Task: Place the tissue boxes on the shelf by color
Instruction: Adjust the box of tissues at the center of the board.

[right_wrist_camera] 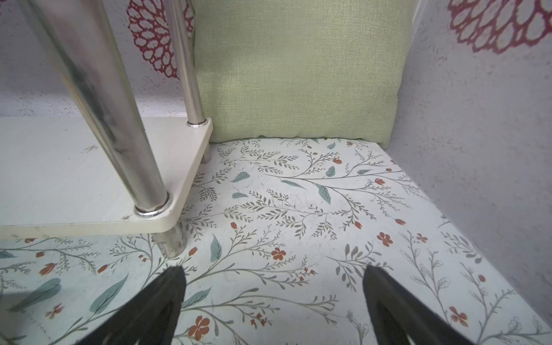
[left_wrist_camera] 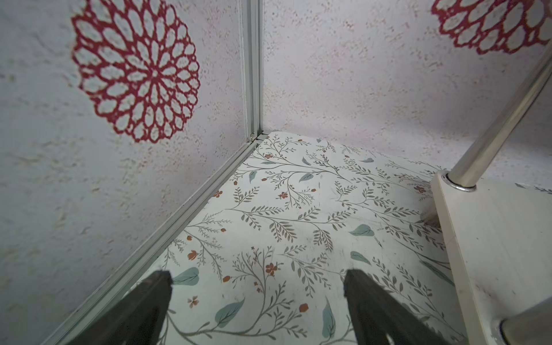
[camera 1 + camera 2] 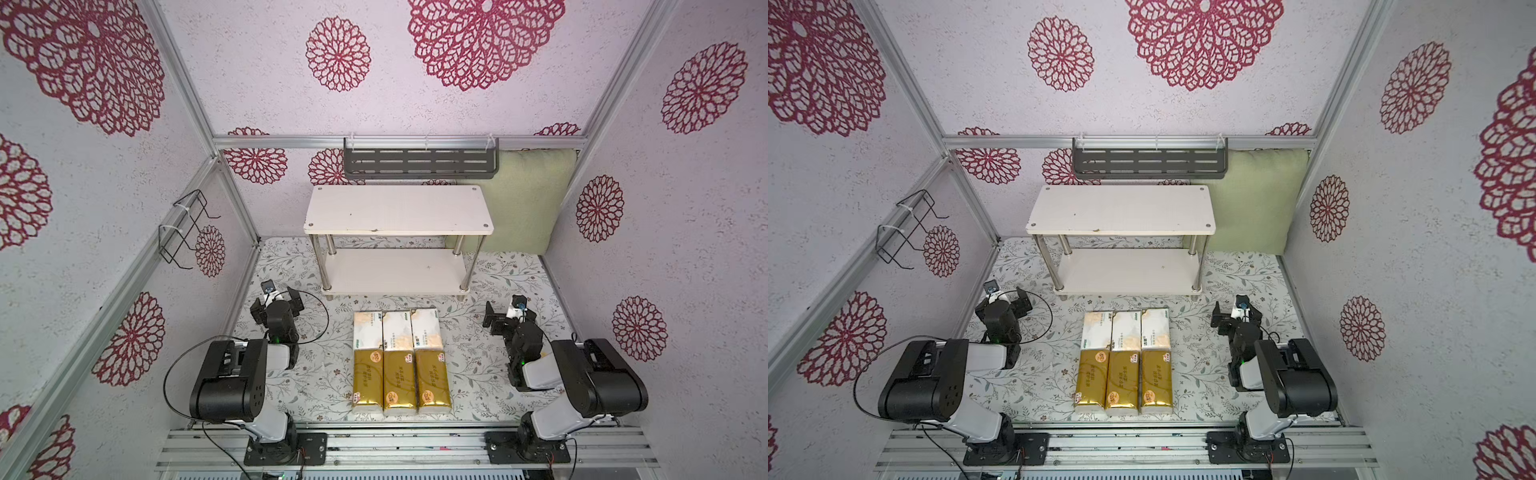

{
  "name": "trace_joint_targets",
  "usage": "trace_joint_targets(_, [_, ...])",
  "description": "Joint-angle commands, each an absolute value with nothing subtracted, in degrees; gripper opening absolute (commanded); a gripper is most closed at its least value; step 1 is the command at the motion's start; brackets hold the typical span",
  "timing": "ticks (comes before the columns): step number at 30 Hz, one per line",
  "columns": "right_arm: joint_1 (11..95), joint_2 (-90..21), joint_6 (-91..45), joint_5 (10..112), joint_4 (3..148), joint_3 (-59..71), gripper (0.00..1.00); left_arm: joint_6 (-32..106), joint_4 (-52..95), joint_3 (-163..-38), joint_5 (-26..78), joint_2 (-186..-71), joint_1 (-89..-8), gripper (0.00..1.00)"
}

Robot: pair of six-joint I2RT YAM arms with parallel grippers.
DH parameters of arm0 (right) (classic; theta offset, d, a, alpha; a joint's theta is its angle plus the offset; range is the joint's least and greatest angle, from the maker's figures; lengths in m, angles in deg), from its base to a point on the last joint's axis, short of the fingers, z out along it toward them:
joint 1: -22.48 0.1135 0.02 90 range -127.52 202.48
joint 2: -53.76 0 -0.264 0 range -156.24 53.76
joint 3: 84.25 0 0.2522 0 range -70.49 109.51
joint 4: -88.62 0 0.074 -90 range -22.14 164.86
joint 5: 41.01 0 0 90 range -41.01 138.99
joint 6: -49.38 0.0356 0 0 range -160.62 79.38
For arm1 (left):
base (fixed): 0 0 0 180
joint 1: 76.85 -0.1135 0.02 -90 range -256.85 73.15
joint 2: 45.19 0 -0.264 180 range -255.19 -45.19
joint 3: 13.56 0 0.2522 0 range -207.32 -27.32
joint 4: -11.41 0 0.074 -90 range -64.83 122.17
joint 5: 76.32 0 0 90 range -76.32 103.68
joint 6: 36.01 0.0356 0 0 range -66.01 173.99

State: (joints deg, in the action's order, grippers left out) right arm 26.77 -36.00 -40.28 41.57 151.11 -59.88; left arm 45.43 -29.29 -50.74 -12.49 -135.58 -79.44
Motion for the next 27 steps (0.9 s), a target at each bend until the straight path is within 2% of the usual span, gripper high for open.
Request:
trace_joint_targets(1, [26.4,-34.4,-41.4,41.8,152.6,-58.7,0.99,45.9,-28.5,-50.2,-12.0,-134.5,-80.0,0.97])
trace_joint_targets(15, [26.5,-34.4,-41.4,41.8,152.6,-58.6,0.99,45.9,-28.2,-50.3,-11.8,-134.5,-80.1,0.97])
trace_joint_targets(22, [26.4,-34.4,-41.3,41.9,152.5,-58.6,0.99,44.7,-25.8,-51.0,-6.6,-134.0,-82.5,0.97])
trace_joint_targets(27, [26.4,-34.1,-41.1,40.8,152.4,-58.7,0.99,44.4,-26.1,-50.6,-8.2,-132.9,-82.3,0.97])
